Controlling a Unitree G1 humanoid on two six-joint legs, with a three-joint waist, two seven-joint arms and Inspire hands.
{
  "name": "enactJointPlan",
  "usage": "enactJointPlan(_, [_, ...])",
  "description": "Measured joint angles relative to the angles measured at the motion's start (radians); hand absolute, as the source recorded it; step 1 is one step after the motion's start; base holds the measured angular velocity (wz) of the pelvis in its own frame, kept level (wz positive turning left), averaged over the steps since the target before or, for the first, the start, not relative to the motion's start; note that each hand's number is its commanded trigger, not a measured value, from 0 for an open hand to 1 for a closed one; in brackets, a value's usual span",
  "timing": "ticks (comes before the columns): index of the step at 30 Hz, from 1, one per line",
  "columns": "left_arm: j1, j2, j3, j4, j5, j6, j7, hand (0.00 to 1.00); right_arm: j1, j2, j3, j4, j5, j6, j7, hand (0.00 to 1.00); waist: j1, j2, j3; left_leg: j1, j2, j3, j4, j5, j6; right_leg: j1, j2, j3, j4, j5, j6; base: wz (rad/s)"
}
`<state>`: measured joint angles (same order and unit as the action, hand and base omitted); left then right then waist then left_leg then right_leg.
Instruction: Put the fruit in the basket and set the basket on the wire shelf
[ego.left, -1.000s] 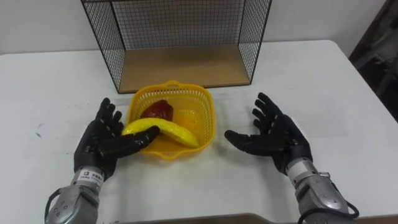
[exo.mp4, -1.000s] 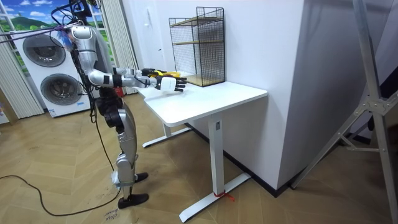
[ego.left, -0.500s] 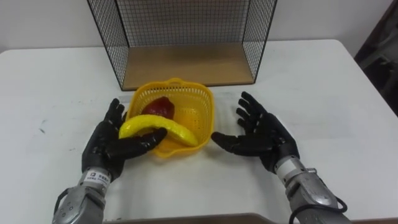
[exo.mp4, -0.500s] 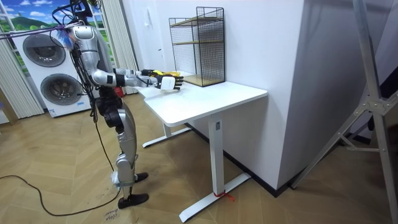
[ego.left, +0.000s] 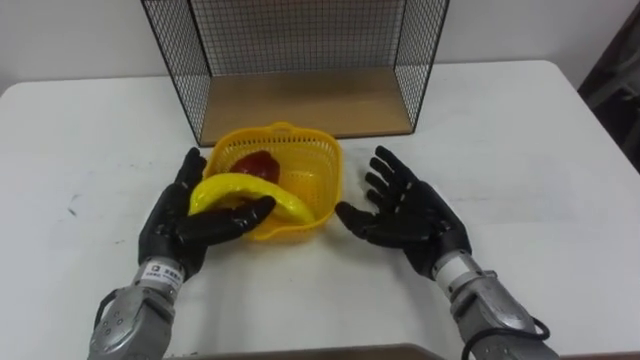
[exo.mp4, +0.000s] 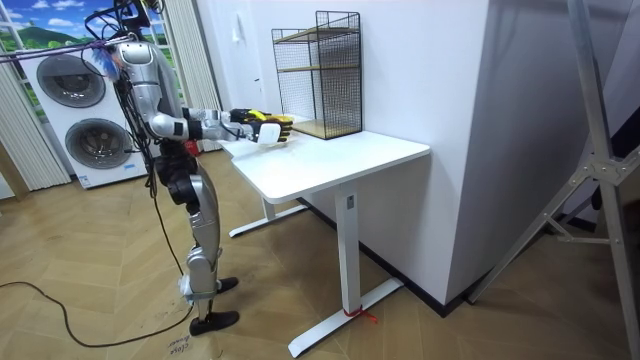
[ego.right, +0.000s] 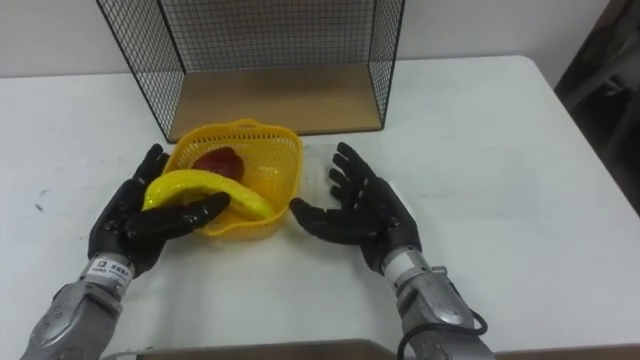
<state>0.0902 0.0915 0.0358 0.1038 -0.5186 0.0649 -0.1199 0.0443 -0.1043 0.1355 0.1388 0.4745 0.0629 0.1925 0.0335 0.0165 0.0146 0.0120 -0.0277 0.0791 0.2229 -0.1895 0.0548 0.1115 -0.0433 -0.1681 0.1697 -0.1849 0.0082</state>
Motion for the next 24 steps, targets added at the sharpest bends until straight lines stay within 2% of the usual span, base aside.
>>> enactJointPlan(5, [-0.003, -0.001, -0.005, 0.01, -0.001, 0.003, -0.003, 0.0, -0.005, 0.0, 0.003, 0.0, 0.017, 0.0, 0.009, 0.0, -0.001, 0.001, 0.0004, 0.006, 0.0, 0.0, 0.001, 0.0, 0.0, 0.004, -0.001, 0.0, 0.0, 0.0, 0.0, 0.0])
enactJointPlan(8, [-0.004, -0.001, -0.014, 0.018, -0.001, 0.02, -0.006, 0.0, -0.006, 0.001, 0.016, 0.0, 0.041, 0.0, 0.019, 0.0, -0.003, 0.002, 0.0014, 0.01, 0.0, 0.0, 0.0, 0.0, 0.0, 0.009, 0.0, 0.0, 0.0, 0.0, 0.0, 0.0])
enactJointPlan(24, [-0.005, 0.002, -0.036, 0.018, 0.0, 0.022, -0.023, 0.0, -0.001, -0.005, 0.039, 0.017, 0.076, 0.002, 0.053, 0.0, -0.007, 0.005, 0.0017, 0.016, 0.0, 0.0, 0.002, 0.0, 0.0, 0.016, -0.001, 0.0, 0.0, 0.0, 0.0, 0.0])
